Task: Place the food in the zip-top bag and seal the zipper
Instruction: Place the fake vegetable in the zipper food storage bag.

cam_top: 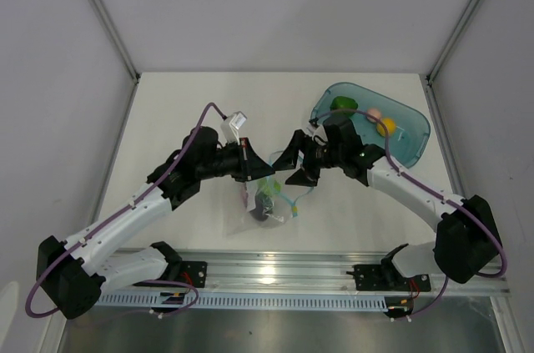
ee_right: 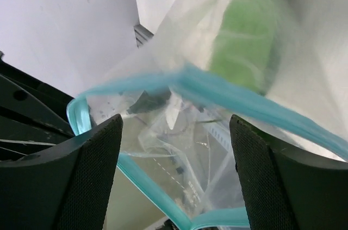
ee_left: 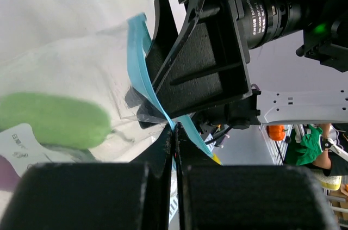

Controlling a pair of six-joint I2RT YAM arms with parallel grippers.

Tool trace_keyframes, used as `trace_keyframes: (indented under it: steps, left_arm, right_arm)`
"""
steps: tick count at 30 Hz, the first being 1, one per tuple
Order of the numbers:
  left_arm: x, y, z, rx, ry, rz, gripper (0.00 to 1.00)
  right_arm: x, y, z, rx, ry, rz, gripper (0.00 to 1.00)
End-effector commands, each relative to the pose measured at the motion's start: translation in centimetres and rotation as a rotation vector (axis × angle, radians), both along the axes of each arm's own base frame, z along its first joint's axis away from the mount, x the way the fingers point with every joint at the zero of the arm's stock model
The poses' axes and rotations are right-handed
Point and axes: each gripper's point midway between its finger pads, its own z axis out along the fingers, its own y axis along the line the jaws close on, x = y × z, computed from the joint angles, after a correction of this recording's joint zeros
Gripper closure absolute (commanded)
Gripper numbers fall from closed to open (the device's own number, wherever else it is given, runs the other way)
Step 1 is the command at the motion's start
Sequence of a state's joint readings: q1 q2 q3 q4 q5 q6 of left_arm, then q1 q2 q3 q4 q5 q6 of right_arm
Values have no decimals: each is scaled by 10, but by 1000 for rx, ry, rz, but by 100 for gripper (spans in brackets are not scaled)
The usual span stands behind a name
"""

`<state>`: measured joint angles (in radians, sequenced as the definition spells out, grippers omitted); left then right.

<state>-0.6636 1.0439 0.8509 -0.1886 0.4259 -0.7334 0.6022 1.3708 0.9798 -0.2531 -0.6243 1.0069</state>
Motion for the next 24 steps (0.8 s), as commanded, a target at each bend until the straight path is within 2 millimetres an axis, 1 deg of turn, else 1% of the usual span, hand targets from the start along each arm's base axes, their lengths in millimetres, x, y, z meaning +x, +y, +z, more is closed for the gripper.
trace_keyframes:
  steps: [1,3,4,6,8,10,11,13,14,16,17,18,19,20,21,22,23,24]
  left_arm:
    - [-1,-3,23,-51,-50,-14,99]
    - [0,-3,24,-51,-52,-11,99]
    - [0,-3,22,-47,-48,-11,99]
    - [0,-4,21,-42,-47,-9,100]
    - [1,-3,20,-37,-48,-6,100]
    - [2,-2,17,-28,-45,-1,99]
    - [2,-1,15,-24,-45,-1,99]
    - [2,-1,13,-18,-42,-1,100]
    - [1,-1,12,-17,-41,-1,99]
    - [1,0,10,-12,-38,2,99]
    - [1,0,11,-12,-42,3,100]
    - [1,0,10,-12,-41,1,99]
    - [1,0,9,-9,-40,2,99]
    - [1,0,9,-8,-38,2,99]
    - [1,0,9,-8,-39,0,99]
    - [2,0,8,-8,-37,1,99]
    - [1,0,8,-7,-38,-1,99]
    - [1,0,6,-4,-32,-1,99]
  right_arm:
    - [3,1,17,-9,-77,17,19]
    - [3,-2,19,-31,-107,19,19]
    - [2,-5,25,-42,-121,18,19]
    - [5,-11,32,-67,-180,16,20]
    - [7,-18,47,-85,-225,7,21]
    - [10,-27,52,-122,-263,6,23]
    - [17,-34,64,-118,-296,-18,23]
    - [24,-47,71,-137,-331,-34,25]
    - [34,-58,84,-133,-363,-73,25]
    - [43,-70,92,-149,-399,-103,27]
    - [54,-80,105,-157,-434,-142,28]
    - [58,-86,107,-177,-440,-161,28]
    - [67,-93,109,-209,-469,-184,28]
    - [78,-102,120,-220,-501,-223,28]
    - [87,-107,115,-253,-493,-239,28]
    - [100,-118,113,-311,-515,-280,27]
    - [109,-125,112,-344,-525,-306,27]
    - [124,-133,109,-382,-529,-338,25]
